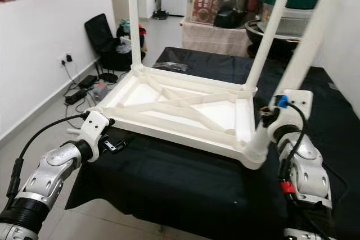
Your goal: Building children table
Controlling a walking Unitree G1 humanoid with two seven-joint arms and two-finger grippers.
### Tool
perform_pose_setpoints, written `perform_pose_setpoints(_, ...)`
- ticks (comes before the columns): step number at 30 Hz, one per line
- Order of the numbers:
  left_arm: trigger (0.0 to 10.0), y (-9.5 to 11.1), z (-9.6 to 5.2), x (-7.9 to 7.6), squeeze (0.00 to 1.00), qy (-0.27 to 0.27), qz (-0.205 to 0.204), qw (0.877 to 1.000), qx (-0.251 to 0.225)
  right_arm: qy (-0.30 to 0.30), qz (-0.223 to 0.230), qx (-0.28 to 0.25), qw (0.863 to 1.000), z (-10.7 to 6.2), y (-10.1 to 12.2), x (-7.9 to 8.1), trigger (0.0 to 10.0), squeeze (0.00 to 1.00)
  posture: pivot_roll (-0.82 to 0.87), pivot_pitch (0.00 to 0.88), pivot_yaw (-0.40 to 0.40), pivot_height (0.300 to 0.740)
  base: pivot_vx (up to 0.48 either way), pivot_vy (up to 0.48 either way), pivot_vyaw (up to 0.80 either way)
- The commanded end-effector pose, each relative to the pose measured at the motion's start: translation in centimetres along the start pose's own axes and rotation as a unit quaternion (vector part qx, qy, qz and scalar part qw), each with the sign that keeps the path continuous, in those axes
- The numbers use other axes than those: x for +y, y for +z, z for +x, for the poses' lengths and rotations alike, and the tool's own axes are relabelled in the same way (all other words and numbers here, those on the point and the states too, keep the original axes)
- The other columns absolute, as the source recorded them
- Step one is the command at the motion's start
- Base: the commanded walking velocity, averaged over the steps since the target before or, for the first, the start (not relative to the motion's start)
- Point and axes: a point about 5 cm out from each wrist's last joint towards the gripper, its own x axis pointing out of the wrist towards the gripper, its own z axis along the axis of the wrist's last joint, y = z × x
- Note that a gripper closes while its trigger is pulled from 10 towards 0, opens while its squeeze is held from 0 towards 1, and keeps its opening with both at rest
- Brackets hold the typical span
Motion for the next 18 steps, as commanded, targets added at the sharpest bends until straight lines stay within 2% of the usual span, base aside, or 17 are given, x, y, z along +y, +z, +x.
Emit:
perform_pose_setpoints(1, 10.0, -0.1, 0.0, -0.2, 0.00, -0.002, 0.005, 1.000, 0.004, -0.140, 0.012, 0.092, 0.986, -2.0, -4.2, -2.3, 0.0, 0.00, 0.05, 0.000, -0.057, 0.740, 0.000, 0.000, 0.00)
perform_pose_setpoints(3, 10.0, -0.1, 0.0, -0.2, 0.00, -0.002, 0.005, 1.000, 0.004, -0.140, 0.012, 0.092, 0.986, -2.0, -4.2, -2.3, 0.0, 0.00, 0.05, 0.000, -0.057, 0.740, 0.000, 0.000, 0.00)
perform_pose_setpoints(4, 10.0, -0.2, 0.0, -0.3, 0.00, -0.003, 0.005, 1.000, 0.005, -0.137, 0.014, 0.099, 0.985, -3.1, -4.8, -1.0, 0.0, 0.00, 0.05, 0.000, -0.054, 0.740, 0.000, 0.000, 0.00)
perform_pose_setpoints(5, 10.0, -0.2, 0.0, -0.3, 0.00, -0.003, 0.005, 1.000, 0.005, -0.137, 0.014, 0.099, 0.985, -3.1, -4.8, -1.0, 0.0, 0.00, 0.05, 0.000, -0.054, 0.740, 0.000, 0.000, 0.00)
perform_pose_setpoints(6, 10.0, -0.2, 0.0, -0.4, 0.00, -0.005, 0.005, 1.000, 0.005, -0.099, 0.012, 0.107, 0.989, -3.9, -5.1, 1.3, 0.0, 0.00, 0.04, 0.000, -0.052, 0.740, 0.000, 0.000, 0.00)
perform_pose_setpoints(8, 10.0, -0.2, 0.1, -0.5, 0.00, -0.006, 0.005, 1.000, 0.006, -0.011, 0.006, 0.075, 0.997, -4.3, -3.7, 4.8, 10.0, 0.00, 0.04, 0.000, -0.051, 0.740, 0.000, 0.000, 0.00)
perform_pose_setpoints(9, 10.0, -0.2, 0.1, -0.5, 0.00, -0.006, 0.005, 1.000, 0.006, 0.006, 0.003, 0.051, 0.999, -4.2, -2.8, 5.4, 10.0, 0.00, 0.04, 0.000, -0.051, 0.740, 0.000, 0.000, 0.00)
perform_pose_setpoints(11, 10.0, -0.2, 0.1, -0.4, 0.00, -0.006, 0.004, 1.000, 0.006, 0.011, 0.002, 0.036, 0.999, -4.1, -2.2, 5.5, 10.0, 0.00, 0.04, 0.000, -0.051, 0.740, 0.000, 0.000, 0.00)
perform_pose_setpoints(12, 10.0, -0.2, 0.1, -0.4, 0.00, -0.006, 0.005, 1.000, 0.005, 0.011, -0.002, 0.024, 1.000, -3.6, -1.5, 5.0, 10.0, 1.00, 0.04, 0.000, -0.057, 0.740, 0.000, 0.000, 0.00)
perform_pose_setpoints(16, 10.0, -0.2, 0.1, -0.4, 0.00, -0.006, 0.005, 1.000, 0.005, 0.014, -0.016, 0.006, 1.000, -2.7, -0.2, 4.4, 10.0, 1.00, 0.05, 0.000, -0.060, 0.740, 0.000, 0.000, 0.00)
perform_pose_setpoints(17, 10.0, -0.2, 0.1, -0.3, 0.00, -0.005, 0.005, 1.000, 0.005, 0.041, -0.016, -0.011, 0.999, -2.0, 1.1, 4.3, 10.0, 0.64, 0.05, 0.000, -0.060, 0.740, 0.000, 0.000, 0.00)
perform_pose_setpoints(18, 10.0, -0.2, 0.1, -0.3, 0.00, -0.005, 0.005, 1.000, 0.005, 0.041, -0.016, -0.011, 0.999, -2.0, 1.1, 4.3, 10.0, 0.64, 0.05, 0.000, -0.060, 0.740, 0.000, 0.000, 0.00)
